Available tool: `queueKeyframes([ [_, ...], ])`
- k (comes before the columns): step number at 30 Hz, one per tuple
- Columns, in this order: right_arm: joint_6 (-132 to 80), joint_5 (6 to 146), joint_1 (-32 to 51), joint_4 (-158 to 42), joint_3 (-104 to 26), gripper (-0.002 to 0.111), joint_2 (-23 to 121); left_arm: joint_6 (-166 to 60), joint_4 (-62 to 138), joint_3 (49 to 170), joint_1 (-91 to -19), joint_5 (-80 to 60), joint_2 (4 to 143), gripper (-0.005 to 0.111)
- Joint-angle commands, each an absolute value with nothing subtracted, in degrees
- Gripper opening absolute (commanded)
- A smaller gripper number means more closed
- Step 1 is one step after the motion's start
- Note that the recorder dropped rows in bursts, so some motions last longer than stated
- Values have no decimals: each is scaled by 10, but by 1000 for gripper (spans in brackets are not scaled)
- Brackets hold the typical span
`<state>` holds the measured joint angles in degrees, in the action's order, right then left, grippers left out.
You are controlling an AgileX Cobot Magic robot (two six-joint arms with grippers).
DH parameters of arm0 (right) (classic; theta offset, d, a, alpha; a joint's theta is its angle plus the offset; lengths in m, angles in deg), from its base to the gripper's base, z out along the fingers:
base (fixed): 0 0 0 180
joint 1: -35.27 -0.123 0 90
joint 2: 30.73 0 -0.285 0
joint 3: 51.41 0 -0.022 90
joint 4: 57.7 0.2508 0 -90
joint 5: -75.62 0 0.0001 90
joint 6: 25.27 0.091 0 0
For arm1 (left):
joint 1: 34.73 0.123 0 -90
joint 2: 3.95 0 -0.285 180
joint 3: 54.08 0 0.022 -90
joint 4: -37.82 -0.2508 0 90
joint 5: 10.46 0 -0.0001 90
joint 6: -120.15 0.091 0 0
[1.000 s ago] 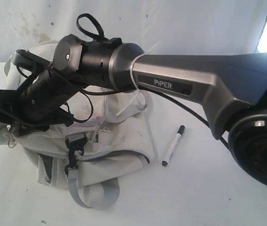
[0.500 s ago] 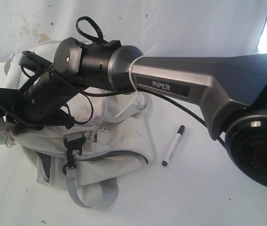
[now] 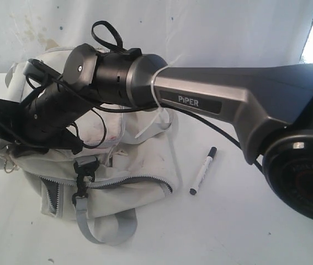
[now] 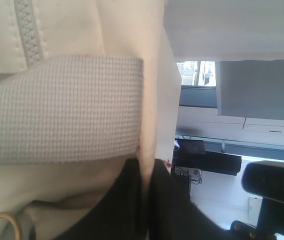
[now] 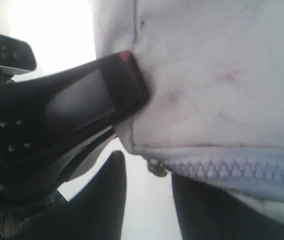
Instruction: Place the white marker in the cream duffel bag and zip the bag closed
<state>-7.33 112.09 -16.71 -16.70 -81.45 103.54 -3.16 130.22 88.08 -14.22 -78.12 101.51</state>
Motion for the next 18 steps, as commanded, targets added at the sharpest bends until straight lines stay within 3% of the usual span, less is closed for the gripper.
queueKeyframes([
  [1, -73, 1097, -168, -164, -814, 30, 1033, -28, 1293, 881, -142, -791, 1011, 0],
  [9, -91, 1112, -168, -168, -814, 0, 1033, -28, 1290, 881, -142, -783, 1011, 0],
  [18, -110, 1225, -163, -208, -814, 0, 1028, -28, 1266, 881, -142, -755, 1011, 0],
])
